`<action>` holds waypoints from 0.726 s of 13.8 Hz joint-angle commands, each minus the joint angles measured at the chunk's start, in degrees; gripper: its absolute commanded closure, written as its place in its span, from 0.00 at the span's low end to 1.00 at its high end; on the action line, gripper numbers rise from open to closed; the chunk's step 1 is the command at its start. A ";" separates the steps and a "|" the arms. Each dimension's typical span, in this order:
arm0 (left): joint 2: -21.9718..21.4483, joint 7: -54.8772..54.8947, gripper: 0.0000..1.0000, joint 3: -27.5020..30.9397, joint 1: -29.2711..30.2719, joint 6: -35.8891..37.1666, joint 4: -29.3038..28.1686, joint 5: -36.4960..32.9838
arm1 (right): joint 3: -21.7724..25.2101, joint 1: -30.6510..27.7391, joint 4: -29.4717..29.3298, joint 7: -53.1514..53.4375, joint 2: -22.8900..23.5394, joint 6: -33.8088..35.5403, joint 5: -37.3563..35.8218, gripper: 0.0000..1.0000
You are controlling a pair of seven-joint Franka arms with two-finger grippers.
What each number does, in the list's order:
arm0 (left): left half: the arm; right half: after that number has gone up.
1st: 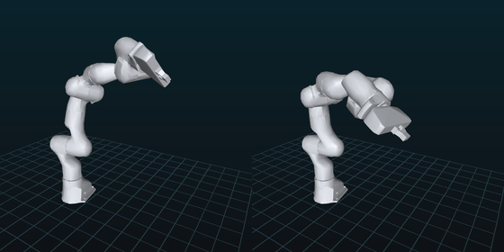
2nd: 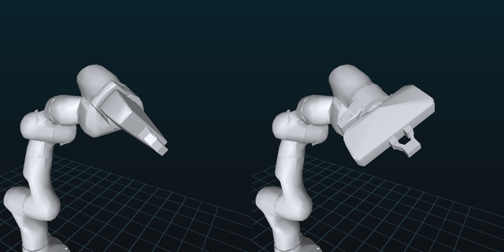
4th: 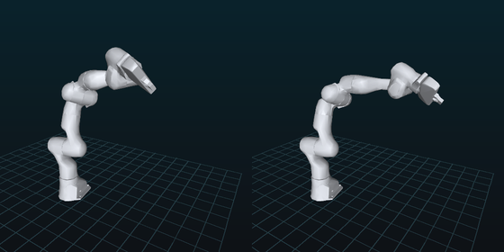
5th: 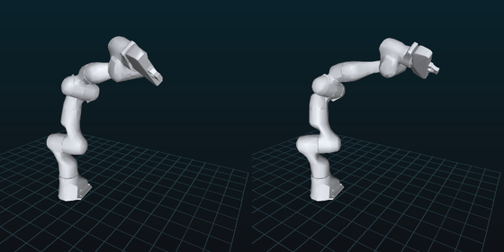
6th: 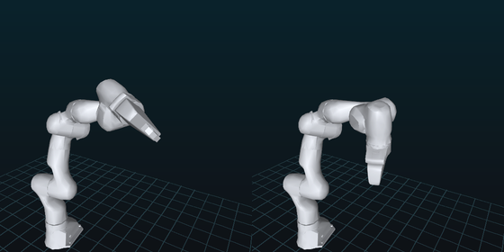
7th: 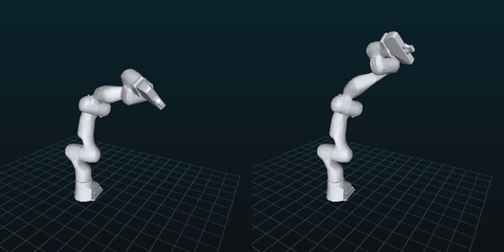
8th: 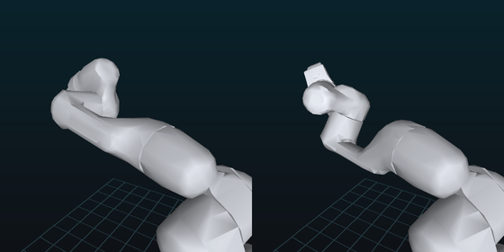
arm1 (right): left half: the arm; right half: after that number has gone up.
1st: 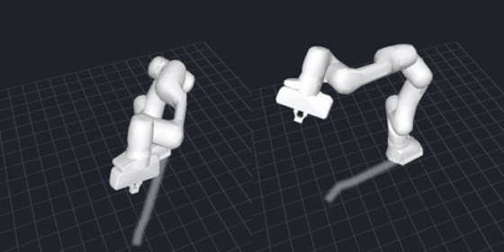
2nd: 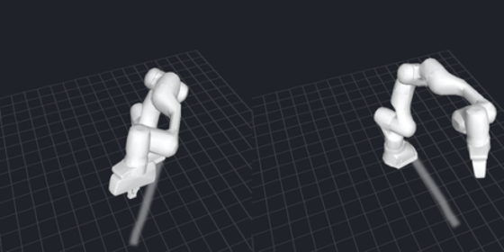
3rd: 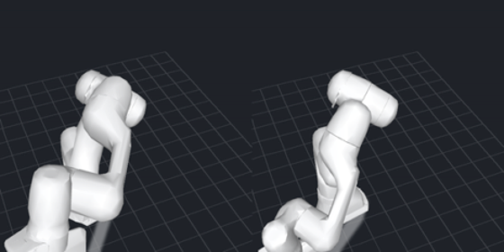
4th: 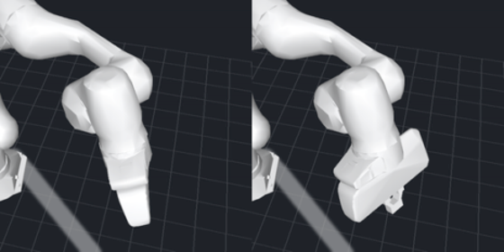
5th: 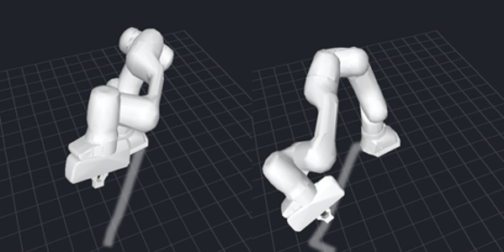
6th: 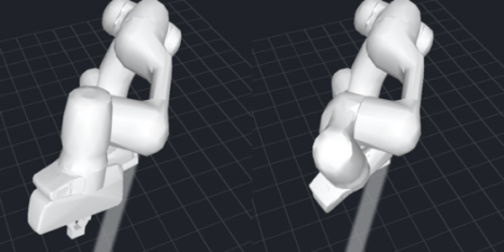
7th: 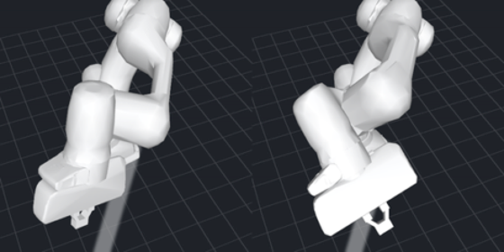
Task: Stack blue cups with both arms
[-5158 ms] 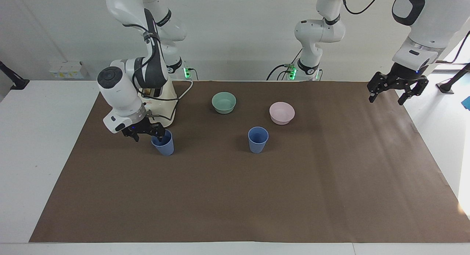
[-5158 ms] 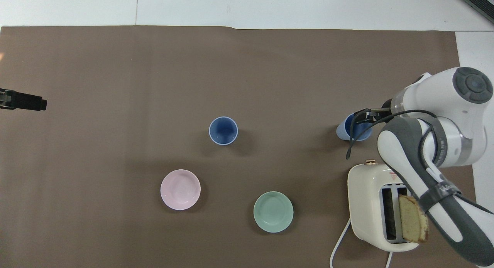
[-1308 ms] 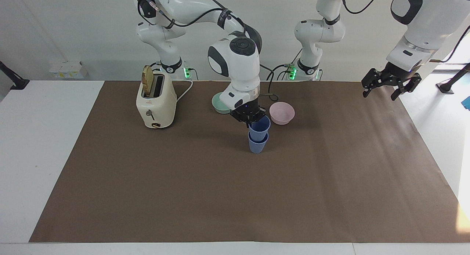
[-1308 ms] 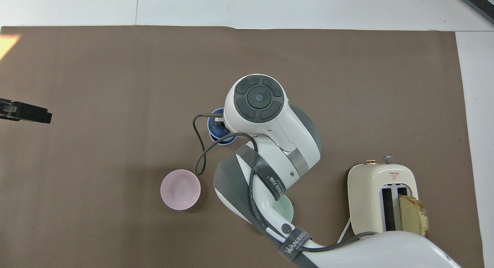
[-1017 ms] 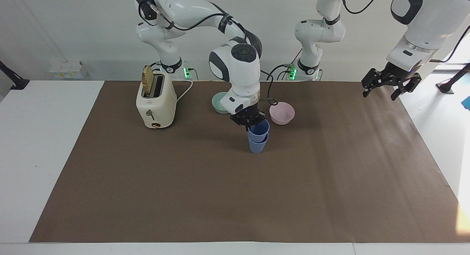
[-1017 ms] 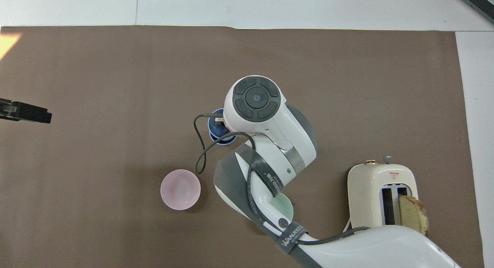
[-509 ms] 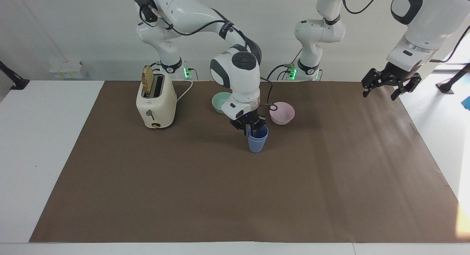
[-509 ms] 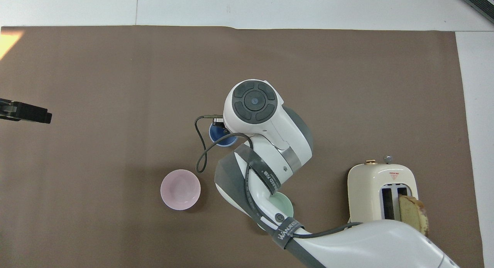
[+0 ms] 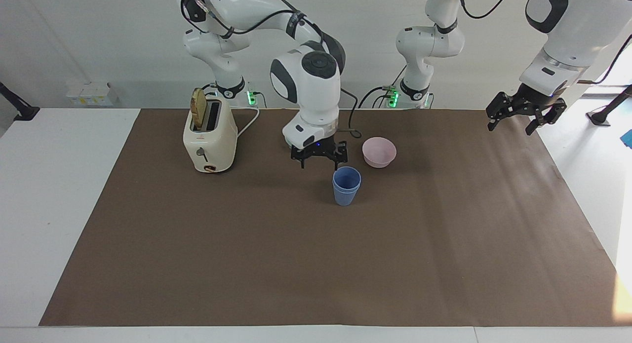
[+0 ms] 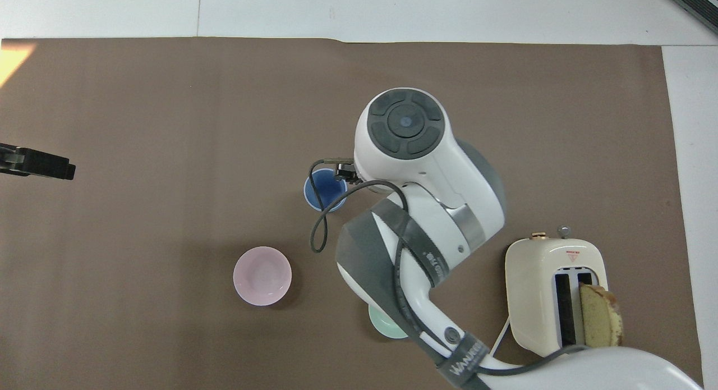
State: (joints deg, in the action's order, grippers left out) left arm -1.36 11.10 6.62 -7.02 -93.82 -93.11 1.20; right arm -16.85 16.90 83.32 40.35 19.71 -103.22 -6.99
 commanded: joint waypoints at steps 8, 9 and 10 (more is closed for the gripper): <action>-0.66 -0.20 0.00 0.32 0.95 1.45 1.00 1.00 | 0.06 -16.62 -1.40 -23.00 -14.16 16.27 0.93 0.00; -0.66 -0.37 0.00 0.41 0.95 1.62 1.00 1.09 | 0.15 -17.94 -3.14 -25.12 -14.34 18.38 1.02 0.00; -0.66 -1.16 0.00 0.50 1.13 1.71 1.09 1.44 | 0.15 -19.61 -4.29 -26.27 -14.34 20.32 1.10 0.00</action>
State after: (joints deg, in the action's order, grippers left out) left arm -1.70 10.86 7.41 -6.88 -93.72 -92.97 1.53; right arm -16.28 -0.07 81.16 17.47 5.65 -86.16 -6.79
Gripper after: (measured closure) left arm 0.000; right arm 0.000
